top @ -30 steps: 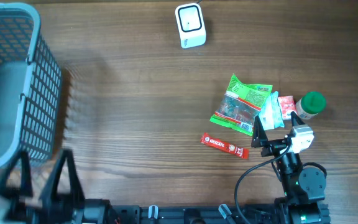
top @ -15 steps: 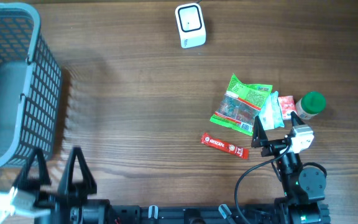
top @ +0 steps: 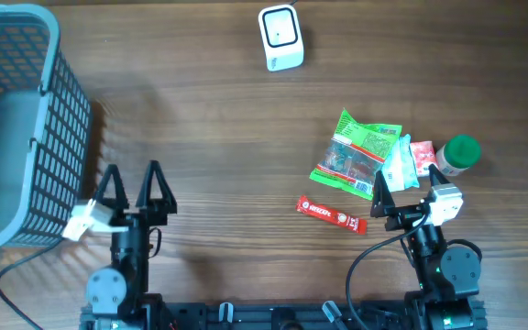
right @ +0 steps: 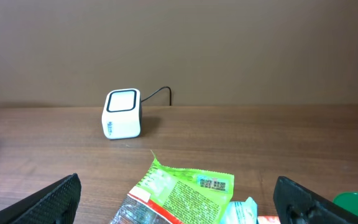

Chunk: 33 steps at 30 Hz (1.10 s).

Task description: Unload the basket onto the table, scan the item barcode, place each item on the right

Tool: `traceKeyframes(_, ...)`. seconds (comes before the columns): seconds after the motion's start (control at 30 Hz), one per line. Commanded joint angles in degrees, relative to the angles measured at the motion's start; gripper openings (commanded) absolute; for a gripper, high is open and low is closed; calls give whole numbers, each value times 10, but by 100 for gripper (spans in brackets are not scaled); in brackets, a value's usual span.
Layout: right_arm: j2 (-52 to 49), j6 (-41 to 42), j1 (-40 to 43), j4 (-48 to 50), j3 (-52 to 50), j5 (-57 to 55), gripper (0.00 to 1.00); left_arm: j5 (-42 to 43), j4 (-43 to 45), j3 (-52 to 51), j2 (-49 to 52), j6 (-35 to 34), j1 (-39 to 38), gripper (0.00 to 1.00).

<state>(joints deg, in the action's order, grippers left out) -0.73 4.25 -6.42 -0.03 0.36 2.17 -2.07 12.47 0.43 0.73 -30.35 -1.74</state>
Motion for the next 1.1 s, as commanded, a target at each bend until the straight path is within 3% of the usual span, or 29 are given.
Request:
traceKeyframes(0.0,5,4,3,2,-1,9,100,-28,-84,-1,-5,12,5,100)
traceKeyframes(0.27,5,4,3,2,-1,9,100,26,-168,-1,-5,173,5,100)
traceKeyframes(1.07,5,4,3,2,-1,9,99,26,-168,-1,-5,177,5,100)
